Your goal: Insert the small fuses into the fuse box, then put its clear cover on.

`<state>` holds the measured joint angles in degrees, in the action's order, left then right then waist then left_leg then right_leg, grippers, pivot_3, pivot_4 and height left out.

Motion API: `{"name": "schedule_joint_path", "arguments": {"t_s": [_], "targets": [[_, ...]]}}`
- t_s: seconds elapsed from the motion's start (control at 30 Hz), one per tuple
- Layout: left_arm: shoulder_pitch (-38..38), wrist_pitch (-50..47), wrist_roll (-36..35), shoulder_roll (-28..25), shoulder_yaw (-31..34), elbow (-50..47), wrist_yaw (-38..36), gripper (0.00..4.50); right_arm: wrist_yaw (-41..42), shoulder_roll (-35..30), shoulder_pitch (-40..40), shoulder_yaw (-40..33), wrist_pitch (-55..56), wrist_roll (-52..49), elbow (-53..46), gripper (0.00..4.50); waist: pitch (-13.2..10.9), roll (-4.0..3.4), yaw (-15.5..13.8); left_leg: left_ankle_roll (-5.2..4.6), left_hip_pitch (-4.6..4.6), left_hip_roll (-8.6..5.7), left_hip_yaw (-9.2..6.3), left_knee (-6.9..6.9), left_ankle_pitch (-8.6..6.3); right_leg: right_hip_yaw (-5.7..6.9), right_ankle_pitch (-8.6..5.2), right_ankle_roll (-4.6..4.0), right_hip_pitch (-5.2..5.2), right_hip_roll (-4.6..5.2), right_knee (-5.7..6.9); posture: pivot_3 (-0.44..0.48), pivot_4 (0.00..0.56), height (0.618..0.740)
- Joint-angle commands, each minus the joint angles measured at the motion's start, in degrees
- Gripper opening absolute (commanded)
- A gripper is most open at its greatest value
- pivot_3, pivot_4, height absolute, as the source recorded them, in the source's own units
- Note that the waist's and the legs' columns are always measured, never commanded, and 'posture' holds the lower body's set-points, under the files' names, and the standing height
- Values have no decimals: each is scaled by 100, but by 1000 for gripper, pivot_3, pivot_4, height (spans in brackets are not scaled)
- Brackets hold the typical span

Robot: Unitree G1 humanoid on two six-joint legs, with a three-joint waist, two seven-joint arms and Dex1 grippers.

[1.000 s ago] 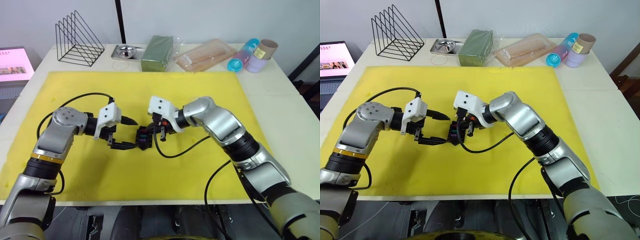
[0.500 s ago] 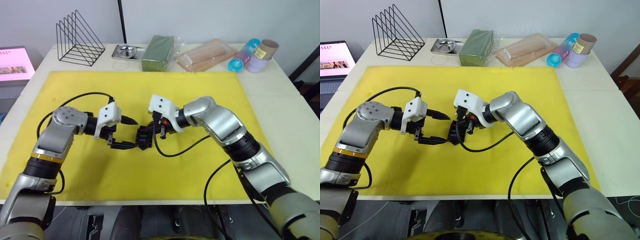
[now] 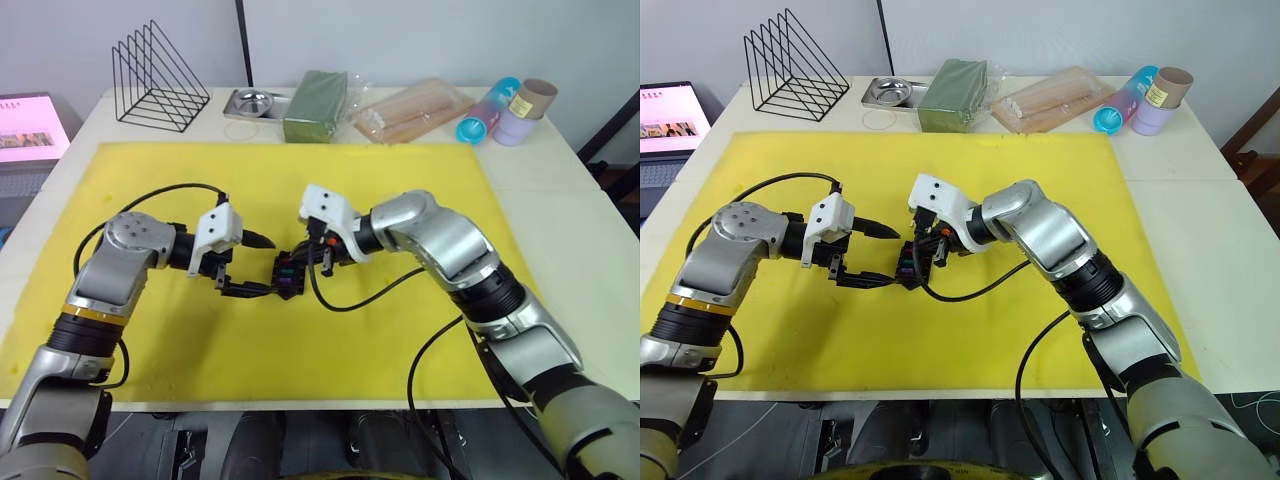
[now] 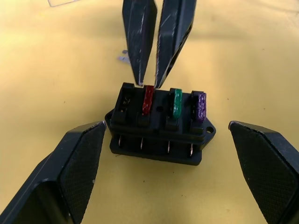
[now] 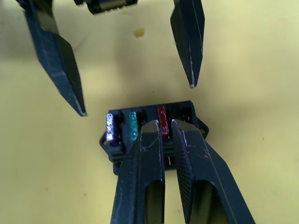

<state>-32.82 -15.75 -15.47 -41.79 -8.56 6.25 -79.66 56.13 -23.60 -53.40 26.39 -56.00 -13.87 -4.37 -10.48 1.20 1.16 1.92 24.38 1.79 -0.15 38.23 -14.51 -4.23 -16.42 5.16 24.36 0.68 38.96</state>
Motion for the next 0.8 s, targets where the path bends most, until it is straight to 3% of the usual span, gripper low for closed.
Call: {"name": "schedule_joint_path", "arguments": {"t_s": [0.03,0.1,0.2,0.8], "targets": [[-99,66,-25,2,35,-67,10,4500,-32,70,-164,-287,-70,-211,-282,488,0,0,1,0,0,0,0,0,0,0,0,0,0,0,0,0,150,740],[-96,67,-24,0,36,-70,10,4500,-77,85,-157,-306,-18,-217,-277,488,0,0,0,0,0,0,0,0,0,0,0,0,0,0,0,0,150,740],[-98,70,-21,-4,38,-66,10,4500,-144,136,-125,-346,85,-227,-214,24,0,0,1,0,0,0,0,0,0,0,0,0,0,0,0,0,150,740],[-103,49,-23,-27,58,-85,31,4500,-258,204,379,-31,813,88,197,24,0,0,2,0,0,0,1,0,0,0,0,0,1,0,0,0,150,740]]}}
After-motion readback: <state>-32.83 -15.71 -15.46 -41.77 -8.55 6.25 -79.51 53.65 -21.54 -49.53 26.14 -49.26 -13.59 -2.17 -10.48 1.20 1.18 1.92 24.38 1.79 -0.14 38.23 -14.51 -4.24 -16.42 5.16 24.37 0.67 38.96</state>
